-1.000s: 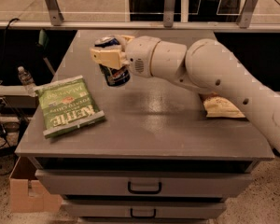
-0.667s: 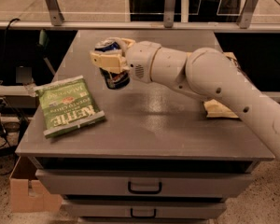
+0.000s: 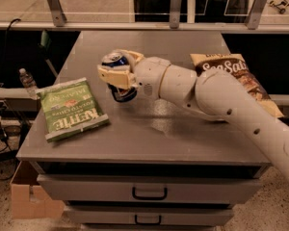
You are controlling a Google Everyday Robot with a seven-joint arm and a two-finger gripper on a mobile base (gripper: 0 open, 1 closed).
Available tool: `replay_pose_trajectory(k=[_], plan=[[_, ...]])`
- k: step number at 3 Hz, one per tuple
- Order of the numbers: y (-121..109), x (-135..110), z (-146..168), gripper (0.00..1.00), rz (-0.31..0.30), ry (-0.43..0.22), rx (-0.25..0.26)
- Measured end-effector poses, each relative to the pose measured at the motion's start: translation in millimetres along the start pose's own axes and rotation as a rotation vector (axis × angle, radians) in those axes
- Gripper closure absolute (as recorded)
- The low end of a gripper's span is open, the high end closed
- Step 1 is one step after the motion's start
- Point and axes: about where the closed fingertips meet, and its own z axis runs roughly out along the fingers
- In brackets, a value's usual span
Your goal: Place pepsi can upright
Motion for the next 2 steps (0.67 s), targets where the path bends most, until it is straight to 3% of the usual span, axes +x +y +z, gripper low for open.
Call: replay_pose_trajectory(k=[1, 2], plan=[[2.2, 12.2, -6.7, 0.84, -0.012, -0.020, -0.009], [5.4, 24.0, -12.9, 0.53, -0.010, -0.032, -0.017]])
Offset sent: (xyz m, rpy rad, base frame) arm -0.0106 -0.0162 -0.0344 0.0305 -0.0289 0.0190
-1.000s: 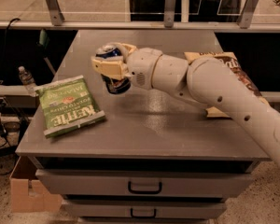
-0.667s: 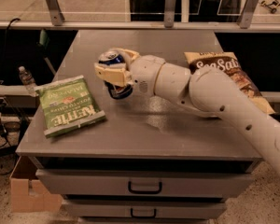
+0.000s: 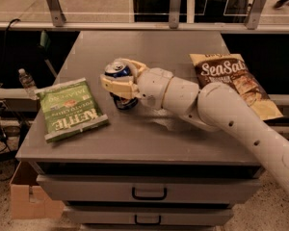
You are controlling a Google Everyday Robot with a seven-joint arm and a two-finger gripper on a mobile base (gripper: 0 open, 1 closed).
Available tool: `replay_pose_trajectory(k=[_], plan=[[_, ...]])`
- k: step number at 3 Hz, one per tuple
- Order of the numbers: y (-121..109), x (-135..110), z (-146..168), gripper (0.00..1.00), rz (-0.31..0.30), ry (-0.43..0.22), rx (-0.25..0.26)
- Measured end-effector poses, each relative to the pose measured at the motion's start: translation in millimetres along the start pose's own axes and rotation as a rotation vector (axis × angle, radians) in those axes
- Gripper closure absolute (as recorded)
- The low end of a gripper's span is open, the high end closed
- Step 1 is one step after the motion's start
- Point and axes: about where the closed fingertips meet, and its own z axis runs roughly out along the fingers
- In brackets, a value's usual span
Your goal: Place pepsi can upright
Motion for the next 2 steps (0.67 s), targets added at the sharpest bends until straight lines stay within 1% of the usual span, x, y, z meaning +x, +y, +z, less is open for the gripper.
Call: replay_pose_trajectory(k=[2], plan=[[4.4, 9.2, -9.3, 0.05, 0.011, -0.002, 0.004]])
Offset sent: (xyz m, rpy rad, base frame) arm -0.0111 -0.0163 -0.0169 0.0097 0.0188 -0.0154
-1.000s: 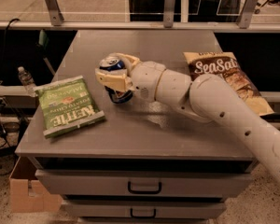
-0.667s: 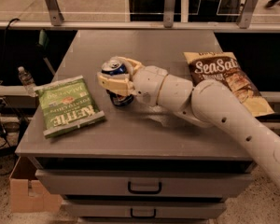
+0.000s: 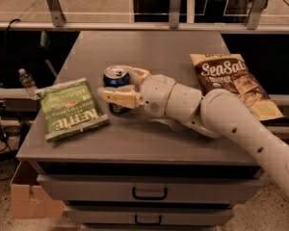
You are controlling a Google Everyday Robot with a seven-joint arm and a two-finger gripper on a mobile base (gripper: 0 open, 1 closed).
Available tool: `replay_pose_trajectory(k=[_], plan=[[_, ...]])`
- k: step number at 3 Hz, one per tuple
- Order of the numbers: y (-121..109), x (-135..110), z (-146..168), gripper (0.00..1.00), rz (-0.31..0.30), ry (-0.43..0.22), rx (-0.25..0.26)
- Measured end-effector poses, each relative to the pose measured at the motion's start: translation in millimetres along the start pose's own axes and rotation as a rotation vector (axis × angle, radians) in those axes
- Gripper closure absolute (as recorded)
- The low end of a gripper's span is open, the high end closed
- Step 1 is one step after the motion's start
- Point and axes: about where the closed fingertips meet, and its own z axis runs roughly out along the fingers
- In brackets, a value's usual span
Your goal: Place pepsi can upright
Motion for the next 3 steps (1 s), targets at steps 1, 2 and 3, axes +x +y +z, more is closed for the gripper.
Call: replay_pose_trajectory(k=[1, 2, 3], plan=[[0.9, 2.6, -4.9, 0.00, 0.005, 0.004, 0.003], [0.8, 3.9, -11.6, 0.00, 0.006, 0.014, 0.010], [-13.0, -6.8, -36.8, 0.00, -0.010, 0.051, 0.046]])
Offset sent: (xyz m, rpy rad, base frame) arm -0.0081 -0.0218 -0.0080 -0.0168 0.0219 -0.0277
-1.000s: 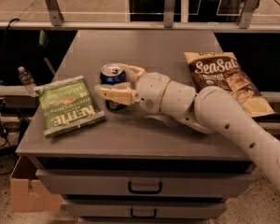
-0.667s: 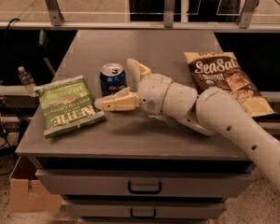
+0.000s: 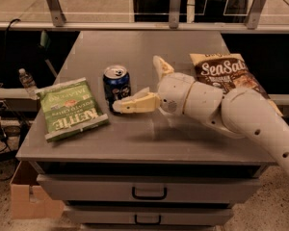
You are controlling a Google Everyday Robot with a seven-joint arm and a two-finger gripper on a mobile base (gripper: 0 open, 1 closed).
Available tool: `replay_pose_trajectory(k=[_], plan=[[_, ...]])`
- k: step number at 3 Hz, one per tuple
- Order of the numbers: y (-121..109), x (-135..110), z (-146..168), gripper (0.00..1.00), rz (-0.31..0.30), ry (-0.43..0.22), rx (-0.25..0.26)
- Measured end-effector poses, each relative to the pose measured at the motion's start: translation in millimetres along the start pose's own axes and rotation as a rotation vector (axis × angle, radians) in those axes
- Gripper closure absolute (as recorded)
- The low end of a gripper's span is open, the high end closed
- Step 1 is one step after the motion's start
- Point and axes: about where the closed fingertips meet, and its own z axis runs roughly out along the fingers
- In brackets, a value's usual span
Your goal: Place pepsi can upright
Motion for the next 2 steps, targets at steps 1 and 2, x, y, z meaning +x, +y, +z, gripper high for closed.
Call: replay_pose_trajectory(k=[1, 2], plan=[[-36.6, -26.4, -51.5, 0.00, -0.048, 0.064, 0.069], [-83.2, -58.7, -109.8, 0.00, -0.104, 0.135, 0.137]])
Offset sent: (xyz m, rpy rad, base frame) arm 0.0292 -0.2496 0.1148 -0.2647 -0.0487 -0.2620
